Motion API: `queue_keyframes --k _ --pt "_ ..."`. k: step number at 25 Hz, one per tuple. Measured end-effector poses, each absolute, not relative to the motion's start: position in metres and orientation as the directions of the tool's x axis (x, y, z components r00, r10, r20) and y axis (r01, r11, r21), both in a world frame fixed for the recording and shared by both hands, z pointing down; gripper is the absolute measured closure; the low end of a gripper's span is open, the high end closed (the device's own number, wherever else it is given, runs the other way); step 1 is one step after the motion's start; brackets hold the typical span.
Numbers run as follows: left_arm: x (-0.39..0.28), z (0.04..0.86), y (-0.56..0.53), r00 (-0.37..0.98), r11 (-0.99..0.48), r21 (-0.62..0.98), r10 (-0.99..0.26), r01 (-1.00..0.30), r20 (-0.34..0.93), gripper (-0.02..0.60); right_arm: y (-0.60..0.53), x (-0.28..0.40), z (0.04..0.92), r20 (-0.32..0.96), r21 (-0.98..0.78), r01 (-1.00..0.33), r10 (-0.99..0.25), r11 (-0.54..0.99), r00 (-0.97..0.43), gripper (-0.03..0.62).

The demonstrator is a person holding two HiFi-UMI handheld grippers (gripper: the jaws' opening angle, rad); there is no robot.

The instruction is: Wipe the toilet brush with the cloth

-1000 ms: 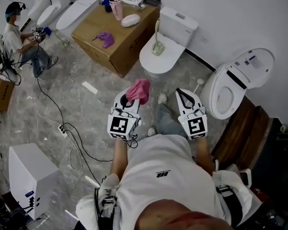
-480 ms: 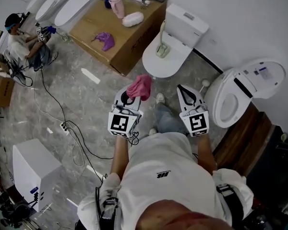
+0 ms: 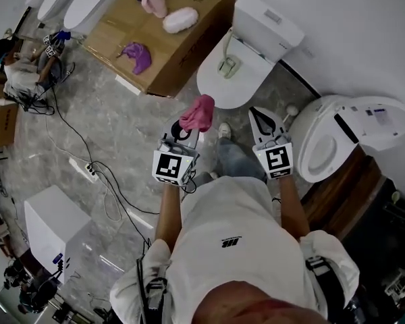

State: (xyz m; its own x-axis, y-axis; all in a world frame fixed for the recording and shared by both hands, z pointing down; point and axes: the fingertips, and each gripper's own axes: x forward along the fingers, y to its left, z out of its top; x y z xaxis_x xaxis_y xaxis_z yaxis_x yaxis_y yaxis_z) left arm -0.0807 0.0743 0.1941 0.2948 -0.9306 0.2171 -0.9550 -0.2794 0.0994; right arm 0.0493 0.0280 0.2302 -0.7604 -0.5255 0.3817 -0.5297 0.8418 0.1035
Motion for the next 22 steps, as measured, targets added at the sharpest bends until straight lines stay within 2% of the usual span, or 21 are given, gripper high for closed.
queue_keyframes --k 6,22 --pt "-0.087 0.230 0.025 0.300 -0.274 0.130 -0.914 -0.953 0.273 0.531 -0.021 0.042 0.271 0.435 0.079 -0.509 -0.489 0.857 -0.756 0.597" --pt "-0.102 0.333 -0.064 0.372 -0.318 0.209 -0.872 -0.925 0.318 0.531 -0.090 0.024 0.382 0.527 0.047 -0.539 -0.479 0.841 -0.702 0.597"
